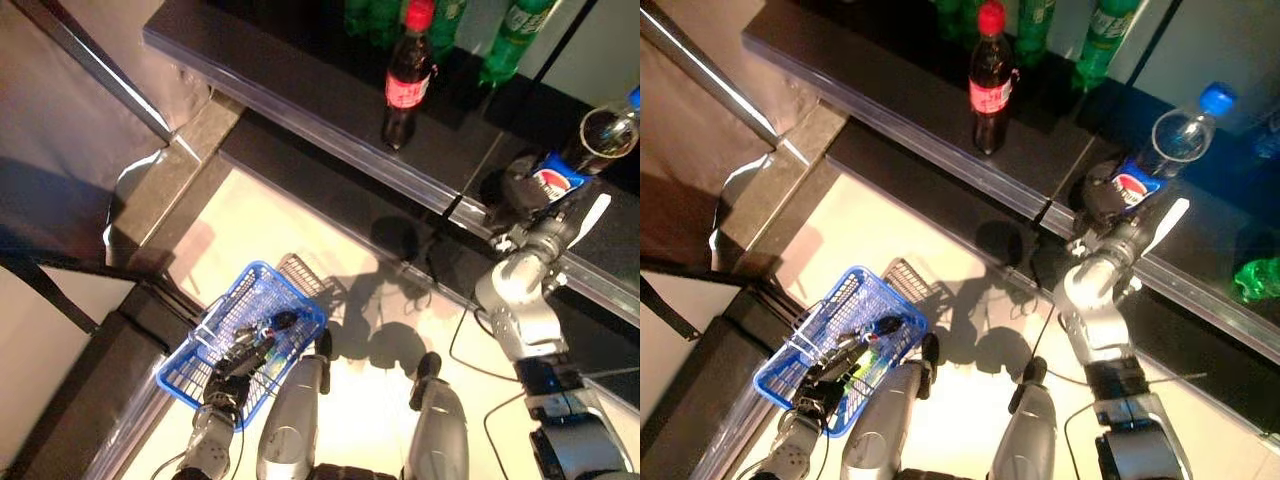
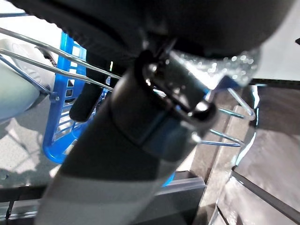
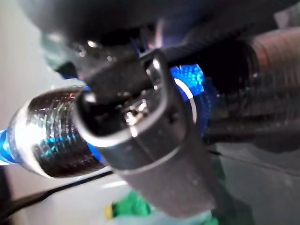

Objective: Pick up the drink and place into the basket.

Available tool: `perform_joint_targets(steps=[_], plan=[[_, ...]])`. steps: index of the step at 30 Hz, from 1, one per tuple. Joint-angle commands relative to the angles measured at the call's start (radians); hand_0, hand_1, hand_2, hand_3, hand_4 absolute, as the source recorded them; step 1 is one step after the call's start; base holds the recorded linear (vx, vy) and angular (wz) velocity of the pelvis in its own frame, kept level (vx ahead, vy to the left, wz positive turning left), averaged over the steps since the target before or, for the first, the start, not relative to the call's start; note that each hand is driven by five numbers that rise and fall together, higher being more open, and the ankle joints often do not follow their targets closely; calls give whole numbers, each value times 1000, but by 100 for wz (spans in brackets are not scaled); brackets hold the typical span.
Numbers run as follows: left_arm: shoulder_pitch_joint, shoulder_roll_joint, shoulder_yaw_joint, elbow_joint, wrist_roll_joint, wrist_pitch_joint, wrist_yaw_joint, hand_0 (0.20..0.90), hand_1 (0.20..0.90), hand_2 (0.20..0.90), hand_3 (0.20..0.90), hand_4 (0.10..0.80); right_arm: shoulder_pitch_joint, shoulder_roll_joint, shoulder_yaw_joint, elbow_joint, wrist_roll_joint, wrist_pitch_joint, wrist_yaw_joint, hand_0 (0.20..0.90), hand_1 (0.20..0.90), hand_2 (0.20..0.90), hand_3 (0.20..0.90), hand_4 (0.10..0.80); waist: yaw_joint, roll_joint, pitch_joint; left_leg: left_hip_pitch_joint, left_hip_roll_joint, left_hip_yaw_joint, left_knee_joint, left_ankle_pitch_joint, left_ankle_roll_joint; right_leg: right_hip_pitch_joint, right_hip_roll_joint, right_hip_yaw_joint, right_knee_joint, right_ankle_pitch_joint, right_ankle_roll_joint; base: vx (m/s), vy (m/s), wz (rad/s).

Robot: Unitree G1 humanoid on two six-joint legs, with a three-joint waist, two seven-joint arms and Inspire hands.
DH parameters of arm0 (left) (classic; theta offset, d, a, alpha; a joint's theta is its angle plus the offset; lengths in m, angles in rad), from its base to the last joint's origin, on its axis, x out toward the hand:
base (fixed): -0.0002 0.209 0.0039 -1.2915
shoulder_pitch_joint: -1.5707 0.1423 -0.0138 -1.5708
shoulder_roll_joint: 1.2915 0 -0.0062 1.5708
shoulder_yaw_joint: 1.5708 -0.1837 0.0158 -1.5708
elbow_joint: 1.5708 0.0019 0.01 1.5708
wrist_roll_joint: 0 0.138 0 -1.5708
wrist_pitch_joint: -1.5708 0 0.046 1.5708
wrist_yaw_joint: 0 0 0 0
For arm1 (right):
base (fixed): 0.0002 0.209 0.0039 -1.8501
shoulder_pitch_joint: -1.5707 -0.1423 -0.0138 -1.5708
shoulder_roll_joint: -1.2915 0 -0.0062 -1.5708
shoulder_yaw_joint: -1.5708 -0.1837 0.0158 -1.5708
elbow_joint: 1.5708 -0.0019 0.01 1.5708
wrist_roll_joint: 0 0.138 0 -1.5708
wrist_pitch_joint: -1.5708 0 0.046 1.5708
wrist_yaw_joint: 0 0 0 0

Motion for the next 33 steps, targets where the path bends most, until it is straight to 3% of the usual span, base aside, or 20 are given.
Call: perform_joint_targets(steps=[1, 14, 21, 33], plan=[[46, 8, 65, -270, 22, -130, -125, 300, 300, 300, 200, 100, -86, -104, -94, -314, -173, -114, 98, 300, 300, 300, 200, 100, -31, 13, -49, 82, 3, -50, -21, 16, -17, 62, 40, -33, 96, -69, -96, 22, 34, -2], [105, -12, 119, -299, 23, -141, -146, 300, 300, 300, 200, 100, 123, -97, -52, -538, -78, -168, 403, 300, 300, 300, 200, 100, -65, 6, -163, 186, 41, -18, -107, 60, -50, 157, 72, -32, 49, -92, -104, 25, 0, -3], [134, -3, 116, -370, 24, -143, -204, 300, 300, 300, 200, 100, 179, -92, 64, -612, 55, -114, 608, 300, 300, 300, 200, 100, -55, 6, -237, 252, 54, -13, -191, 88, -68, 226, 94, -45, -21, -92, -97, 31, -4, 1], [170, 51, 69, -617, 65, -141, -267, 300, 300, 300, 200, 100, 146, -61, 242, -613, 110, -39, 668, 300, 300, 300, 200, 100, 19, 4, -263, 268, 40, -70, -221, 92, -71, 281, 91, -95, -72, -83, -95, -15, -17, 11]])
